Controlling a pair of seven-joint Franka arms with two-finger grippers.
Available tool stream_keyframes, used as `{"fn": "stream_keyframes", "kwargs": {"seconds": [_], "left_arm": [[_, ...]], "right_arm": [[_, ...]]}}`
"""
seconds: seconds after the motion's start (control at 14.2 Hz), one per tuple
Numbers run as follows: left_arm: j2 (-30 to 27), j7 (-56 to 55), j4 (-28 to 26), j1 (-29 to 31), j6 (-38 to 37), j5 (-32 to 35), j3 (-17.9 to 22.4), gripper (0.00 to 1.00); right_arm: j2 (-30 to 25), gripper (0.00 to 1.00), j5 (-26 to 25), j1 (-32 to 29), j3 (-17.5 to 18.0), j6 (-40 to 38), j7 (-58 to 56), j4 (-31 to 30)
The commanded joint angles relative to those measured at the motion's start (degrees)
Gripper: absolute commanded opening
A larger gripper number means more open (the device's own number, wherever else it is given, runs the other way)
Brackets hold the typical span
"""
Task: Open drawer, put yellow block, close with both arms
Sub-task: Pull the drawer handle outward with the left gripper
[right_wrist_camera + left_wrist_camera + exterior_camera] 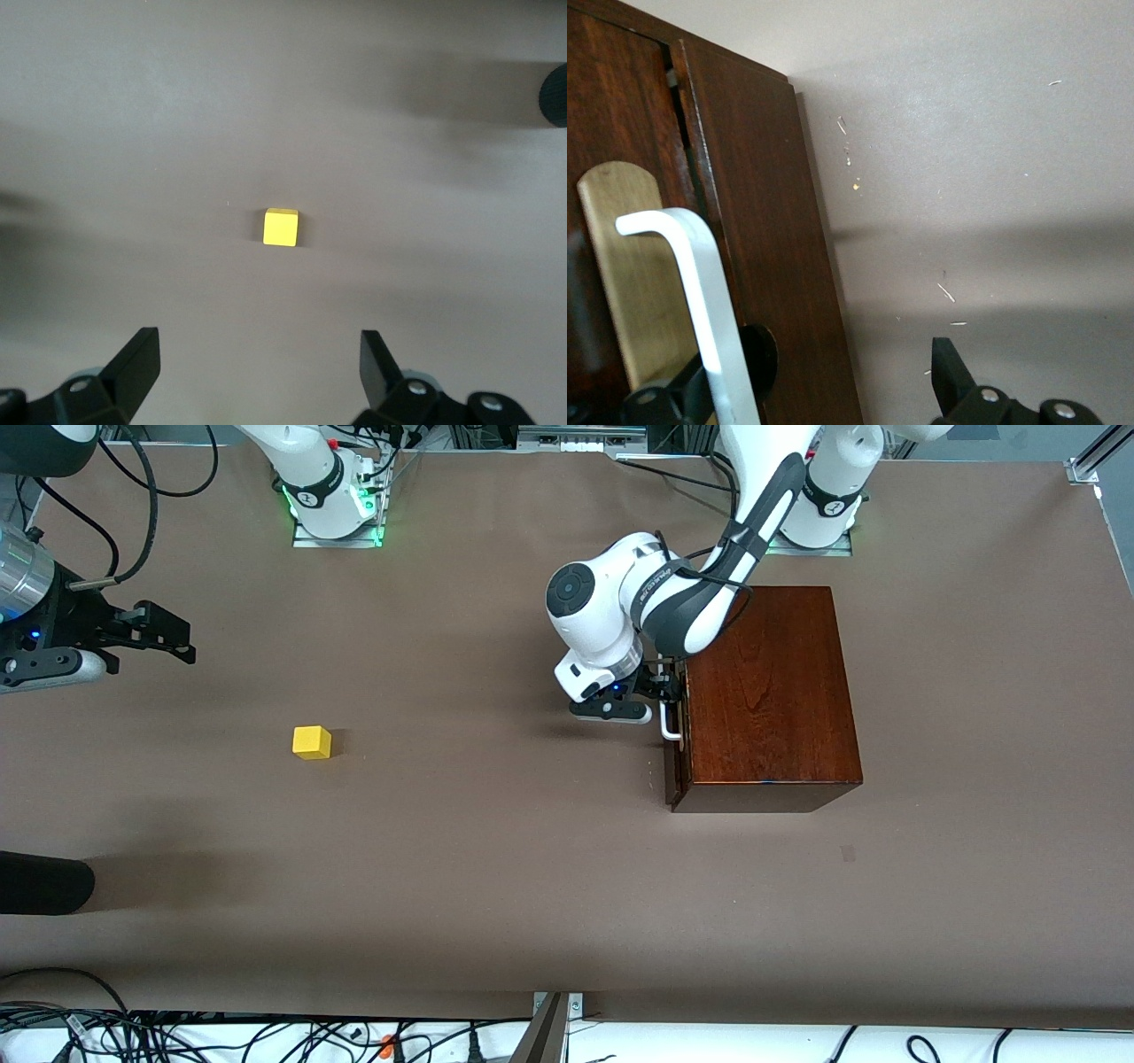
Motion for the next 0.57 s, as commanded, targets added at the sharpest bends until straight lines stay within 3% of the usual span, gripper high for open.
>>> {"fn": "stream_keyframes", "kwargs": {"seconds": [0.0, 0.35, 0.49], "left_arm": [[1.64, -0.68, 1.78, -0.55, 0.55, 1.45, 0.19, 1.00], [1.99, -2.52, 2.04, -0.63, 7.75, 0.22, -0.07, 1.00], [2.08, -2.70, 2.31, -0.72, 9.69, -4.24, -0.07, 1.00]], "right_arm": [[0.13, 1.00, -0.43, -0.24, 0.17, -1.21, -0.11, 1.23], [1.27, 1.00, -0.69, 0.02, 0.17, -1.12, -0.11, 1.32], [1.36, 1.00, -1.40, 0.72, 0.17, -1.03, -0.19, 1.32]]}}
